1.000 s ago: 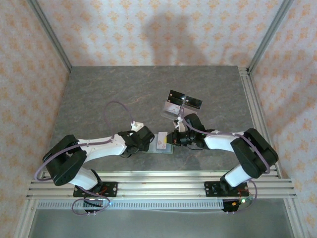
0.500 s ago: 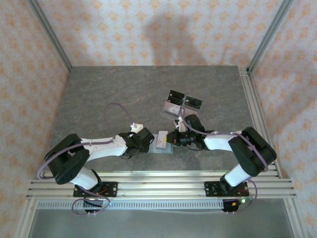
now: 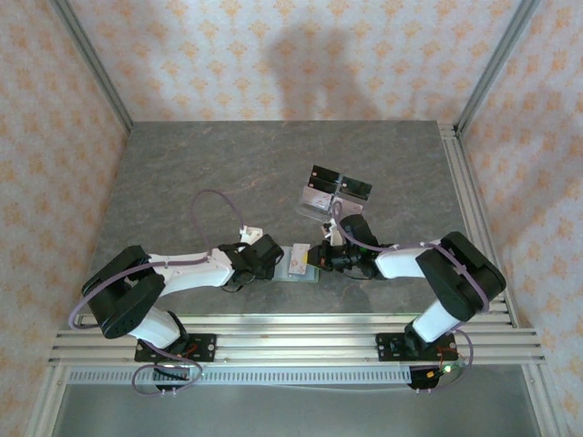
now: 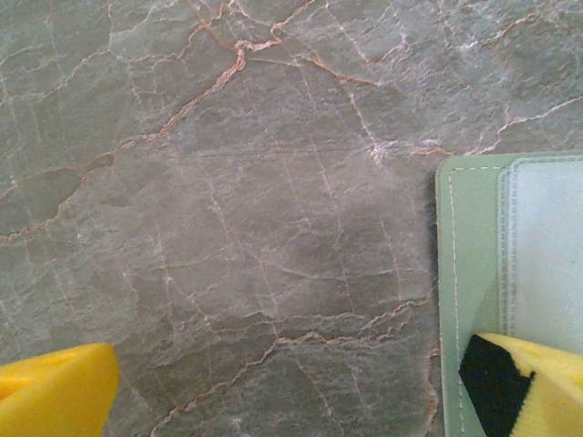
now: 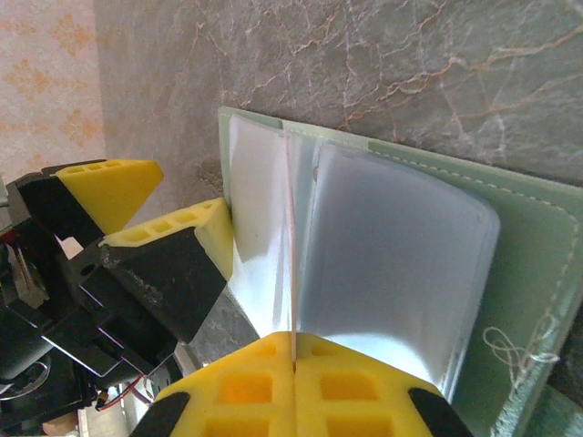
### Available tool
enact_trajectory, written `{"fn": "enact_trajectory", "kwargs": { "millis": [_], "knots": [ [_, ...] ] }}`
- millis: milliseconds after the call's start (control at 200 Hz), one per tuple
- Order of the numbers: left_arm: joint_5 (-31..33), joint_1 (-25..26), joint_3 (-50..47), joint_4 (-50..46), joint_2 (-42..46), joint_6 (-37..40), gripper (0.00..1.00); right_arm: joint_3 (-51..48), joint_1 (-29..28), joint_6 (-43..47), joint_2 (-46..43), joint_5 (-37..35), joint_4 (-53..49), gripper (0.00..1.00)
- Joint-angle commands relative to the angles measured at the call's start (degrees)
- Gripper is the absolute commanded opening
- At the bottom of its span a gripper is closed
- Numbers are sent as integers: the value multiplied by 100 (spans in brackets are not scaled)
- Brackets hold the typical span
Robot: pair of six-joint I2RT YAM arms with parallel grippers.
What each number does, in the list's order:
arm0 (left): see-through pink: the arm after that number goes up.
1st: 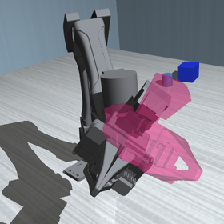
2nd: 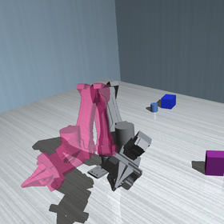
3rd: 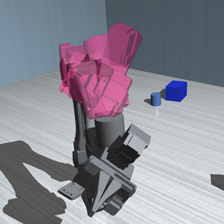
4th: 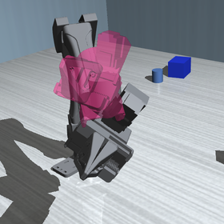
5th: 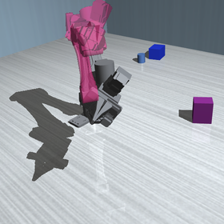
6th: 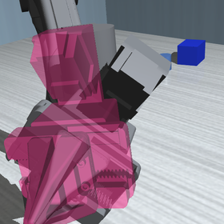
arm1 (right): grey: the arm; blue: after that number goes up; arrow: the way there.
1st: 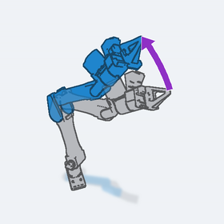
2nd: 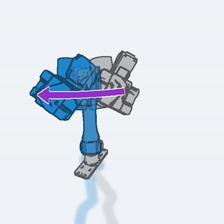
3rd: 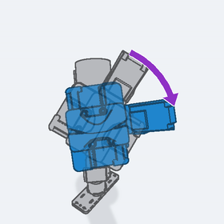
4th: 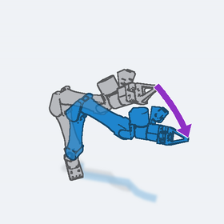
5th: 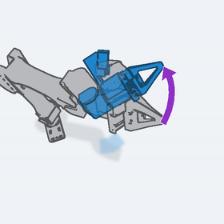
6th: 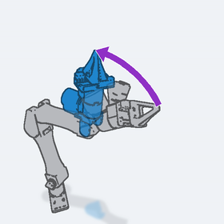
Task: Put the credit cards into the card holder
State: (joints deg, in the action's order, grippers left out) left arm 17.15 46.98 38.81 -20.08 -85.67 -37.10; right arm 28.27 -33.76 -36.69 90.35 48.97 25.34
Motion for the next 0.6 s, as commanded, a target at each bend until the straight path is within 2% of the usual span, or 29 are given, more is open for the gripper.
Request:
{"fn": "enact_trajectory", "kwargs": {
  "millis": [0,596],
  "knots": [
    [43,29,-129,15,-152,-87,100,-59,-48,-89,81,69,374,0],
    [46,31,-123,12,-178,-87,100,-146,-263,-266,391,104,766,0]
  ]
}}
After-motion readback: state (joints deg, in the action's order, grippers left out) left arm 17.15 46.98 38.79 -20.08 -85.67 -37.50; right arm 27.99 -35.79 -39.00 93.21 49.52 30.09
